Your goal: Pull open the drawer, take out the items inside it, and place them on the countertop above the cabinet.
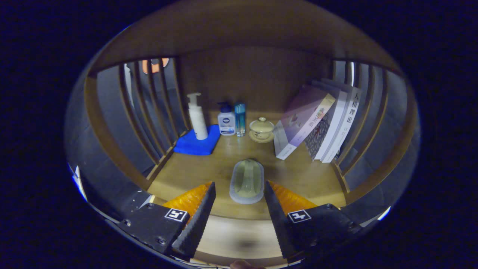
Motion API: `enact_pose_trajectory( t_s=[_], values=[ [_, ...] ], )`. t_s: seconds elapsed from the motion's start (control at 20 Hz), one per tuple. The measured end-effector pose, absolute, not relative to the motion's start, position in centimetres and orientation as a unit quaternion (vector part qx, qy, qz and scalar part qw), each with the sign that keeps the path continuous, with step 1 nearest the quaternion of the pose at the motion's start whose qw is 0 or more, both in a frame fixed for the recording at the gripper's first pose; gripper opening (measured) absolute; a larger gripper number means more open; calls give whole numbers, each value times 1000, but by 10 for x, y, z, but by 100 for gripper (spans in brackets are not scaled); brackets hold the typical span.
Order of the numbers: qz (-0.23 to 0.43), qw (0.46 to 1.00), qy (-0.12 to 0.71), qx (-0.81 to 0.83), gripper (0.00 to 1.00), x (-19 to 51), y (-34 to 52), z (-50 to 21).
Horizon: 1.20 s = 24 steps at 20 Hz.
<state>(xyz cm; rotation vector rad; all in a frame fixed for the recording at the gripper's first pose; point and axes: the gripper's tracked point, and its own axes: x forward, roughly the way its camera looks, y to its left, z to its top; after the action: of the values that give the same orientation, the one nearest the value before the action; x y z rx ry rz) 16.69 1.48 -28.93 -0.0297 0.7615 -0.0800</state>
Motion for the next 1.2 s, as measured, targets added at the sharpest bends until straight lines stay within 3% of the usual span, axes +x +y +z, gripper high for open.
enact_pose_trajectory(
  t_s=[0.3,0.4,0.75,1.2],
  values=[
    [-9,954,299,-18,84,112,36,-244],
    [-4,961,276,-19,95,96,39,-237],
    [26,984,175,-1,99,35,57,-227],
    [29,984,173,0,99,-19,64,-325]
  ],
)
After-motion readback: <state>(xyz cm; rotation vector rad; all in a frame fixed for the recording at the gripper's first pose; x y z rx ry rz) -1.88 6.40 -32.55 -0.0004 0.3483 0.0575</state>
